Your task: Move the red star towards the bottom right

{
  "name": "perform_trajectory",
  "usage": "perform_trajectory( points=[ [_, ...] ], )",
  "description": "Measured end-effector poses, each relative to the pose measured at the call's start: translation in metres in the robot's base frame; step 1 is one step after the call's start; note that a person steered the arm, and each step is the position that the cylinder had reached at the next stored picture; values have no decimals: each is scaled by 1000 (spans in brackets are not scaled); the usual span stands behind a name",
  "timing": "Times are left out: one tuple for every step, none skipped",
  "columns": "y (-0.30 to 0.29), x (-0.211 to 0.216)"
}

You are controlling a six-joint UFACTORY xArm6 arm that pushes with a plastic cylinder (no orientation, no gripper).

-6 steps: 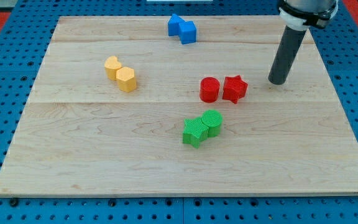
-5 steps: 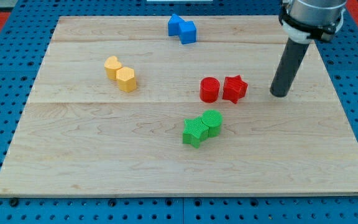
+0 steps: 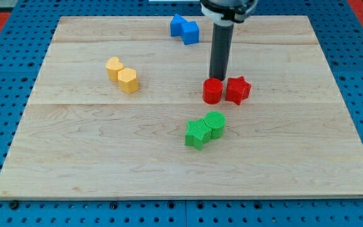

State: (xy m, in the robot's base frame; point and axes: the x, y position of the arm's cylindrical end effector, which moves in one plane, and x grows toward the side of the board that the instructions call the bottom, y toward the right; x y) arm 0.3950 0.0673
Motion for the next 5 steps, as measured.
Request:
perform_trajectory(
  points=[
    [69, 12],
    [78, 60],
    [103, 79],
    [112, 83],
    [121, 16]
  ],
)
